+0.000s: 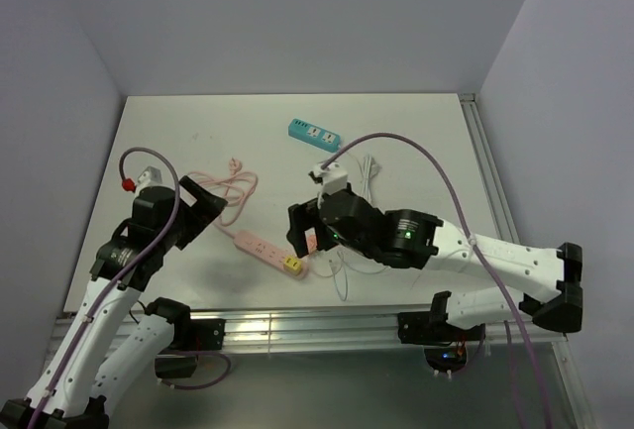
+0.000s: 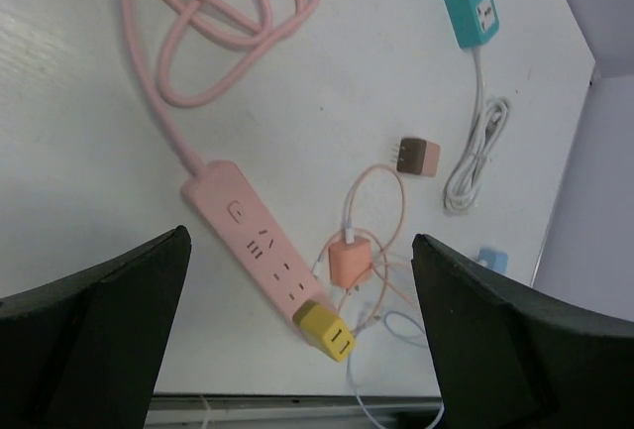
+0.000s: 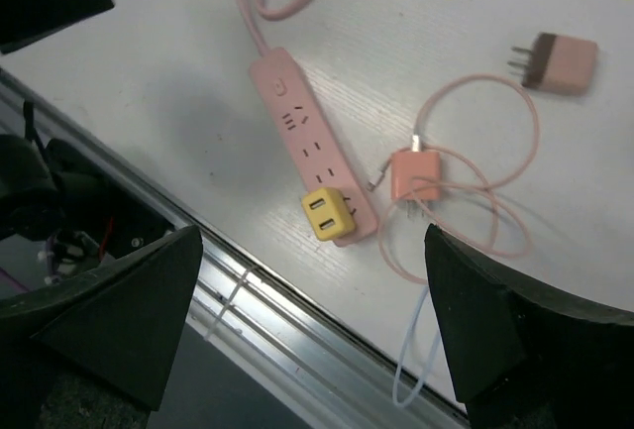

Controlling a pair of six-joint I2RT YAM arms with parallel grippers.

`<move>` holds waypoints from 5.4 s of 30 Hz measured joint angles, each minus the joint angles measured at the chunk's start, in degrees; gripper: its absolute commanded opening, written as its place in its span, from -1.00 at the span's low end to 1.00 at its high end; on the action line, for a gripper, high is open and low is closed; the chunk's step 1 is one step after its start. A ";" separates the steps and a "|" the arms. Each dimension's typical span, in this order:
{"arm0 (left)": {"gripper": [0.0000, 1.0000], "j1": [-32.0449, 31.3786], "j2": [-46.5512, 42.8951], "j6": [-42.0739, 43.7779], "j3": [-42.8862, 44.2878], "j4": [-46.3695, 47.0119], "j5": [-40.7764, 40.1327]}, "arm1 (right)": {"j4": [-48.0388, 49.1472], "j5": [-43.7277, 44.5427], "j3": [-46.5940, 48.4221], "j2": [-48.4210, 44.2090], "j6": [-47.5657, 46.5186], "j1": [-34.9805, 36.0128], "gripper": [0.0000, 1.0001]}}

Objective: Insert the plug

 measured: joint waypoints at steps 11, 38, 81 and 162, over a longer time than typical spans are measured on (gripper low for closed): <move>0.99 0.00 2.69 -2.45 -5.70 2.89 15.58 | -4.79 -3.54 -10.34 -9.49 9.55 -28.85 0.93; 0.99 0.00 -10.88 -5.22 -14.86 5.16 22.71 | -0.22 -12.24 -16.98 7.72 12.98 -71.91 0.72; 0.99 0.00 -10.21 -0.04 -14.29 4.90 28.15 | 5.07 -6.93 -25.64 13.75 23.08 -66.10 -1.00; 0.40 -19.15 12.00 -3.74 -18.47 34.69 49.75 | 16.68 -27.91 -19.69 -2.64 -29.68 2.54 -1.00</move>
